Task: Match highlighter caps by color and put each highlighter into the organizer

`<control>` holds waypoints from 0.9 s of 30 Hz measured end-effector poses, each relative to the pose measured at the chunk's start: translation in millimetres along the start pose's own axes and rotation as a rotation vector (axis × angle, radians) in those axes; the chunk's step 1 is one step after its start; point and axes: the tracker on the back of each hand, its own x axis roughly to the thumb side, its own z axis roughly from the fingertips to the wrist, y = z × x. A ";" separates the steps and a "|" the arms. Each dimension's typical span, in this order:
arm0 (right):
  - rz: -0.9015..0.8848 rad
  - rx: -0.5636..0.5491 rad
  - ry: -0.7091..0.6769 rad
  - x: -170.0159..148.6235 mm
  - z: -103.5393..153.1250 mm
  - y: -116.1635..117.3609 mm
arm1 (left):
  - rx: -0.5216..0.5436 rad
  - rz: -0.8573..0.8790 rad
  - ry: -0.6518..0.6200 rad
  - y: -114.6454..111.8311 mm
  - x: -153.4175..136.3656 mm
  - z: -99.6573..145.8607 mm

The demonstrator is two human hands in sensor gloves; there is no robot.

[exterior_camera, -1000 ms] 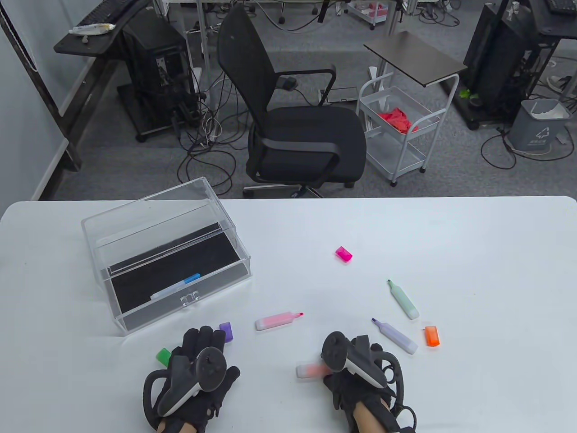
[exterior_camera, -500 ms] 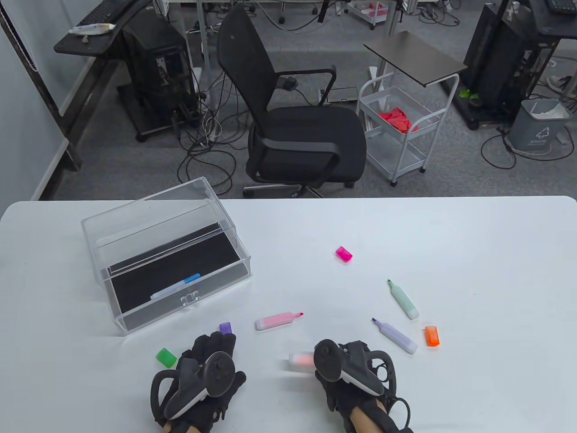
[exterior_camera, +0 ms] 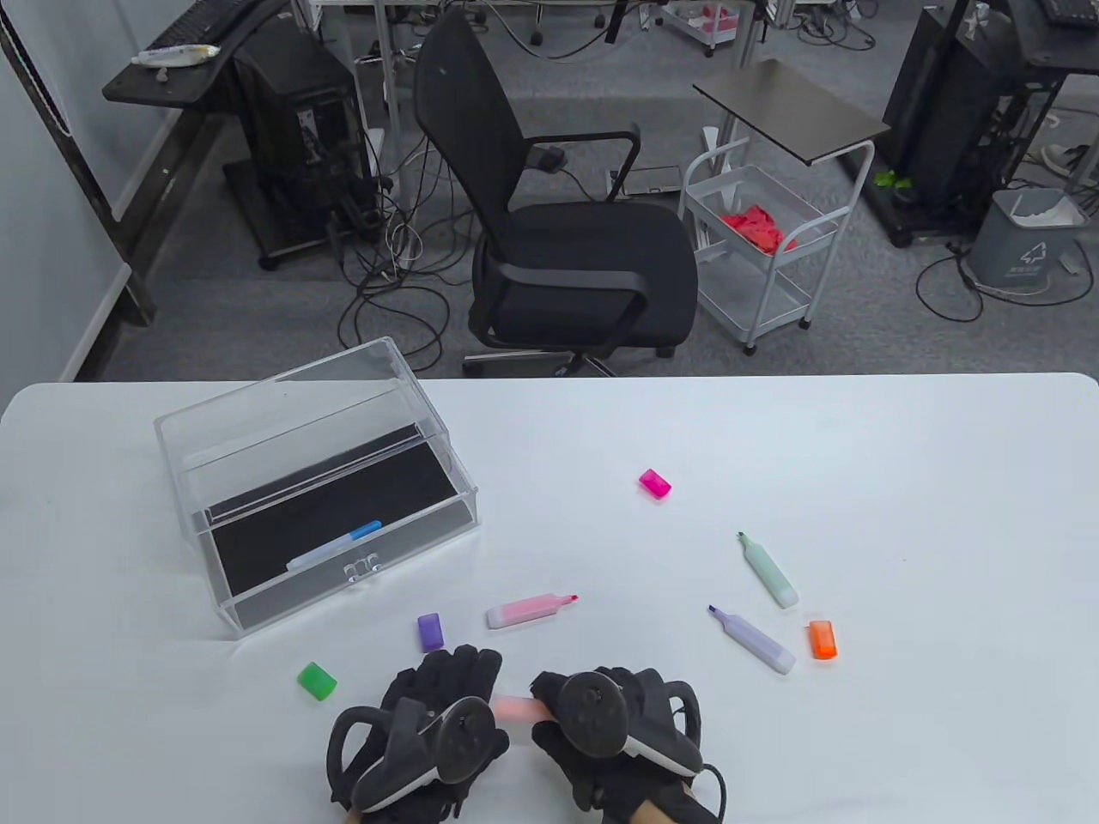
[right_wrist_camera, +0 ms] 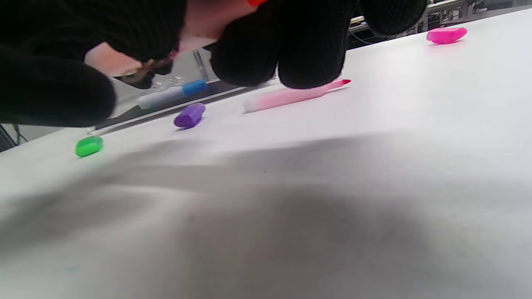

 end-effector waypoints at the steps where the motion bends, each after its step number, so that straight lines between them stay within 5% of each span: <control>1: -0.009 -0.003 -0.005 1.8 0.8 -0.3 | 0.001 0.002 -0.005 0.0 0.7 -0.1; 18: -0.097 0.001 -0.039 10.4 1.1 3.9 | -0.041 0.016 -0.076 -3.0 13.2 -5.1; 27: -0.136 -0.083 0.021 -7.4 6.9 -7.1 | -0.060 0.059 -0.028 -2.3 0.2 -9.3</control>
